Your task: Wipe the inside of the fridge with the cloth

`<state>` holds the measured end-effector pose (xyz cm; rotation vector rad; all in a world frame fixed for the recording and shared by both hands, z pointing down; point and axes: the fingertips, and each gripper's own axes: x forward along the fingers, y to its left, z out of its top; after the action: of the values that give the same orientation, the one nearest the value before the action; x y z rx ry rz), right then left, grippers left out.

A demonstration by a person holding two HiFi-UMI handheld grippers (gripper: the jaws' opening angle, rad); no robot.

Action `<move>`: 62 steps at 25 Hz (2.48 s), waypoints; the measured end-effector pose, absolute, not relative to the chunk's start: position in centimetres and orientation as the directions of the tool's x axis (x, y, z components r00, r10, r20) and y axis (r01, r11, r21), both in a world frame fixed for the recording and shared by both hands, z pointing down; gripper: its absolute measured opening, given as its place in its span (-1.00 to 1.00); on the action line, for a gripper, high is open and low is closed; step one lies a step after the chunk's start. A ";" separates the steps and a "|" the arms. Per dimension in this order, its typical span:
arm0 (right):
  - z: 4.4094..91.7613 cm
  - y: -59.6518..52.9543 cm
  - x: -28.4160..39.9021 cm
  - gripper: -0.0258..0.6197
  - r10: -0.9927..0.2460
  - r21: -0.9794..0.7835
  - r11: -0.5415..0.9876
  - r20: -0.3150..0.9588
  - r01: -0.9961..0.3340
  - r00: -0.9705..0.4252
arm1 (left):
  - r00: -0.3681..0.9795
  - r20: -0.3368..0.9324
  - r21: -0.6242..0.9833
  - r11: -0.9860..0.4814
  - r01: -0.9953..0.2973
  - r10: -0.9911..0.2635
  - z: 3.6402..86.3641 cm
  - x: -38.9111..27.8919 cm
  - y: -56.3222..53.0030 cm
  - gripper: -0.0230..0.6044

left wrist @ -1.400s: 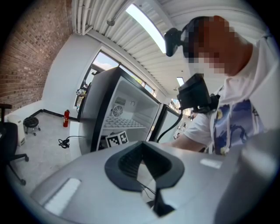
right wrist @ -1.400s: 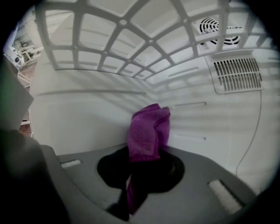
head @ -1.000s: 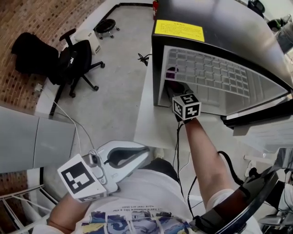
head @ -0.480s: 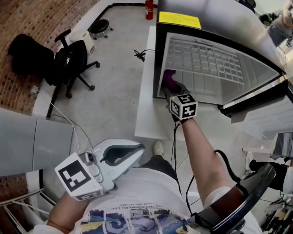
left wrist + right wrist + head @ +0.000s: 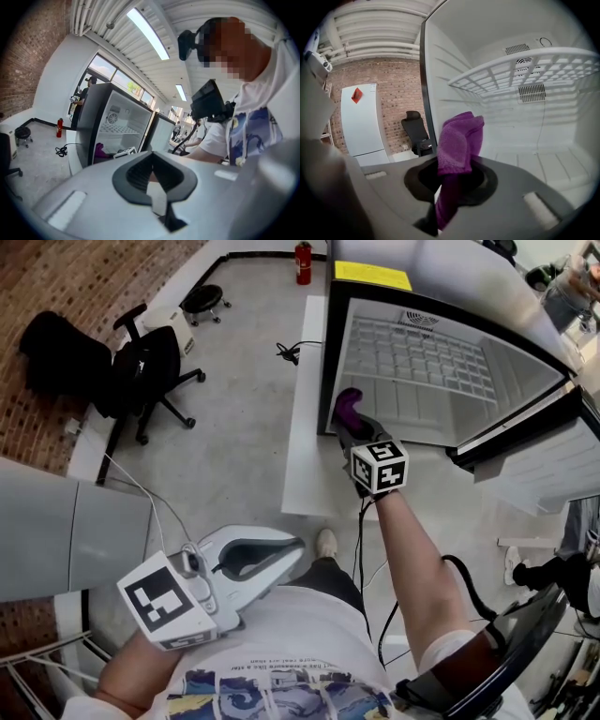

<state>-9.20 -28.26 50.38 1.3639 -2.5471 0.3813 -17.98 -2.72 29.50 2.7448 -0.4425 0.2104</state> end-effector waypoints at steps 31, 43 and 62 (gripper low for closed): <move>47.4 -33.6 17.5 -0.76 -0.951 0.042 0.015 0.309 -0.999 -0.001 | 0.958 0.168 0.312 -0.909 -0.276 -0.234 29.6 -9.0 -6.6 -0.90; 52.4 -39.2 18.8 -0.76 -0.893 0.072 -0.008 0.449 -0.997 0.039 | 0.914 0.238 0.317 -0.863 -0.393 -0.329 30.7 -8.6 -10.7 -0.90; 53.7 -40.3 7.2 -0.76 -0.861 -0.033 0.224 0.462 -0.974 -0.214 | 0.899 0.243 0.333 -0.839 -0.430 -0.364 30.9 -9.4 -11.0 -0.90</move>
<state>7.24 -40.25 53.74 1.7042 -2.1589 0.4552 -9.44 -10.95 30.92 2.6805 -0.5836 0.2388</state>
